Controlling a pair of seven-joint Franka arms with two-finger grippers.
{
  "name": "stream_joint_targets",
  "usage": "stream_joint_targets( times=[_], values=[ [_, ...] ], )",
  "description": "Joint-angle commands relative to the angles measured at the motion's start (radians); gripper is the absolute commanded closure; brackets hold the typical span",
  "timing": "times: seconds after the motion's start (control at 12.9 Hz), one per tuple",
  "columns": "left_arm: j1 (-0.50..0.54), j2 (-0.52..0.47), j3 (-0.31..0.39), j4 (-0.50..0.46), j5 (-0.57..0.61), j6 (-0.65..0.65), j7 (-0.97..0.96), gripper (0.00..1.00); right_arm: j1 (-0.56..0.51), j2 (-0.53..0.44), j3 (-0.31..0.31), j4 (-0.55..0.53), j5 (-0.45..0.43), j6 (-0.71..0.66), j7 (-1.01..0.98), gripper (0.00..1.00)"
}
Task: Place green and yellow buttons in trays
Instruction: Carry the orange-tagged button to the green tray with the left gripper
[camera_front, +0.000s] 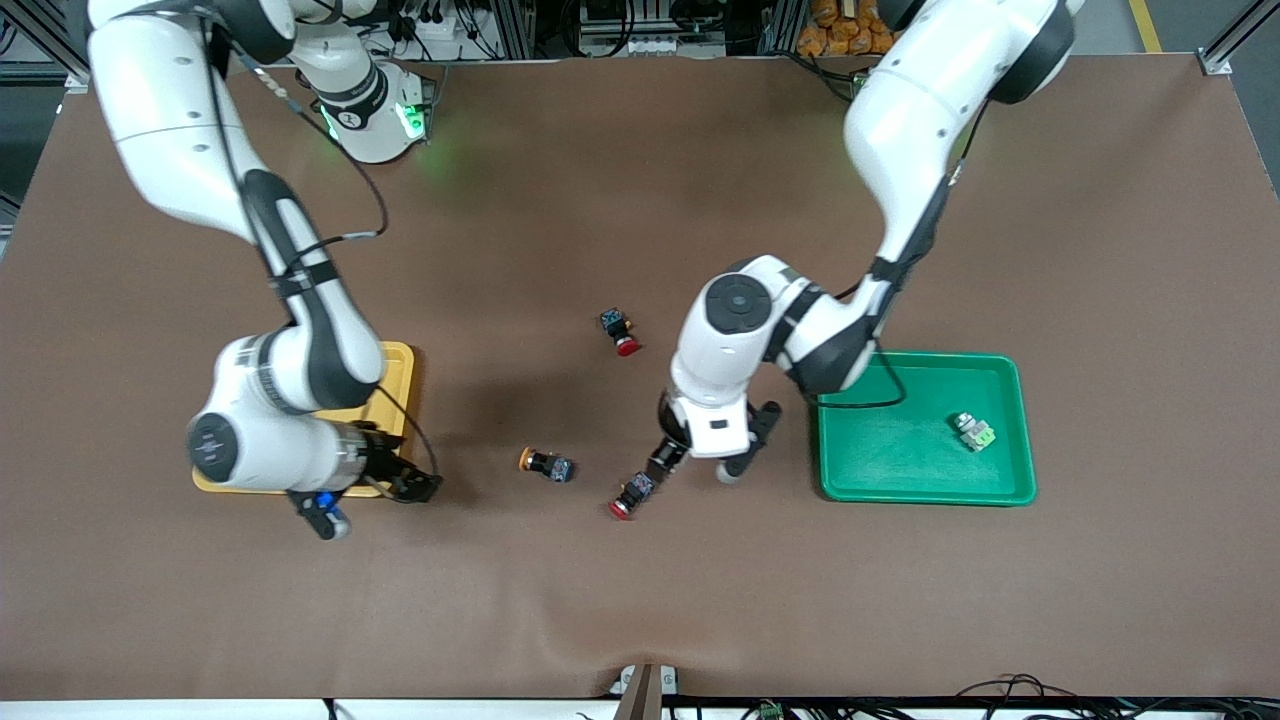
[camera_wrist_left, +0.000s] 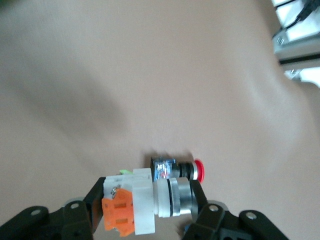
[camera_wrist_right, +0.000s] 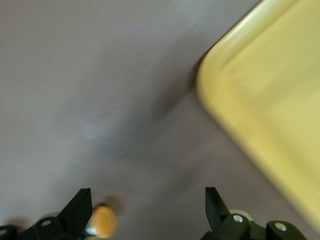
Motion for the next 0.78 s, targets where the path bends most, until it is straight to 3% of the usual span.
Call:
stream_joint_targets(
  times=[0.0, 0.31, 0.7],
  values=[
    [0.156, -0.15, -0.091, -0.21, 0.015, -0.004, 0.087, 1.0, 0.076, 0.018, -0.01, -0.005, 0.005, 0.139, 0.248, 0.0],
    [0.291, -0.299, -0.118, -0.473, 0.027, -0.04, 0.312, 1.0, 0.147, 0.055, -0.01, 0.013, 0.007, 0.207, 0.558, 0.0],
    [0.475, -0.322, -0.121, -0.567, 0.027, -0.132, 0.617, 1.0, 0.213, 0.075, -0.011, 0.003, 0.004, 0.213, 0.746, 0.0]
  ],
)
